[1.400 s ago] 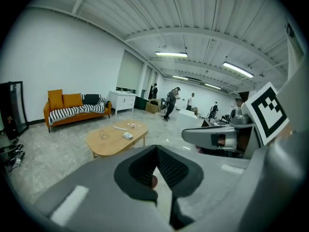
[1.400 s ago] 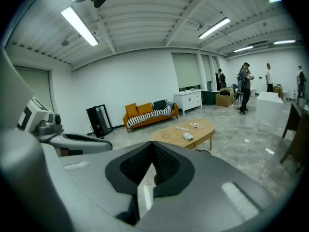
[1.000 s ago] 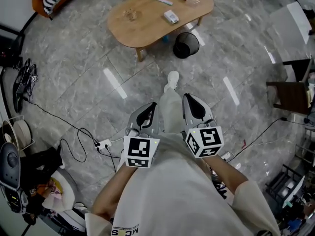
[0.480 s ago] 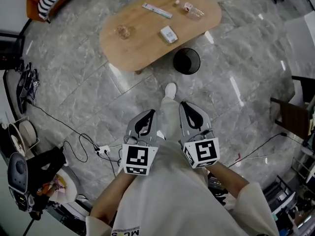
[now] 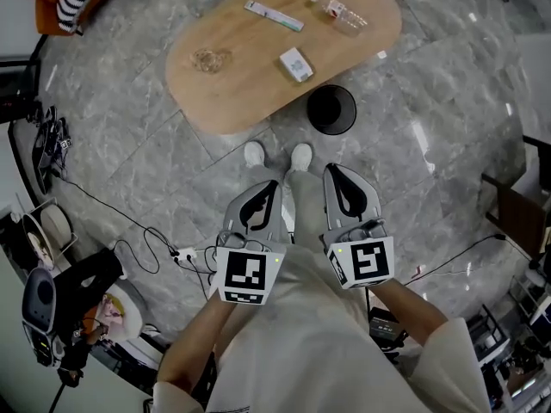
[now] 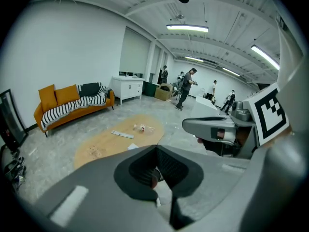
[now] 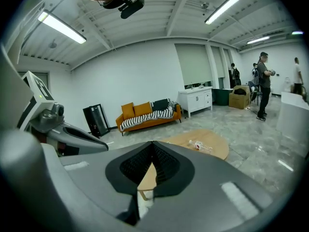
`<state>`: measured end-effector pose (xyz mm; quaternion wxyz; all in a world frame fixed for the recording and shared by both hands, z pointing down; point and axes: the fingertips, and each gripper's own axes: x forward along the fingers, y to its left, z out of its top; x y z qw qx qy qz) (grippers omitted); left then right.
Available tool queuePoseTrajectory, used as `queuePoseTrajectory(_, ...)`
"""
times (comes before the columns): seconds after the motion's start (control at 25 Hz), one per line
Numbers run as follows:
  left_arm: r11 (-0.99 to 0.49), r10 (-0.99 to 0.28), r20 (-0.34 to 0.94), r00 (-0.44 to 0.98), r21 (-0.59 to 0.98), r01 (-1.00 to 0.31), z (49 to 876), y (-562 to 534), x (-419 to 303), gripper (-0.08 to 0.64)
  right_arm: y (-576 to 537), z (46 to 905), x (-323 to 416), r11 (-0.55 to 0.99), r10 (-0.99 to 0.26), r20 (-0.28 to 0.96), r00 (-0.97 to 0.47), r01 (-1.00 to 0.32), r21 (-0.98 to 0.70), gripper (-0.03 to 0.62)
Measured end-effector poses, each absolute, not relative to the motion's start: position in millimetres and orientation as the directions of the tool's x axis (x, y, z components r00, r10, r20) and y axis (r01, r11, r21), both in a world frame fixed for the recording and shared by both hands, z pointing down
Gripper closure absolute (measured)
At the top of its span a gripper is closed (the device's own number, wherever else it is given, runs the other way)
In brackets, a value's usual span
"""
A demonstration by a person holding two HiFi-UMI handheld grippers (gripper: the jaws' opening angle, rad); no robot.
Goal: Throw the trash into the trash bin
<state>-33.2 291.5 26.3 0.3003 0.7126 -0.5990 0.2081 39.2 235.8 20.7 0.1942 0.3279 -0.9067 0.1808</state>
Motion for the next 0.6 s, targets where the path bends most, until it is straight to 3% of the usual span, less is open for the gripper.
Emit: queuePoseTrajectory(0.6,-0.158,-0.682,0.662,0.31,0.28,-0.947,115,205,-78,0.56,159,110,-10,0.67,-0.537,0.558,-0.633,-0.722,-0.173,0.521)
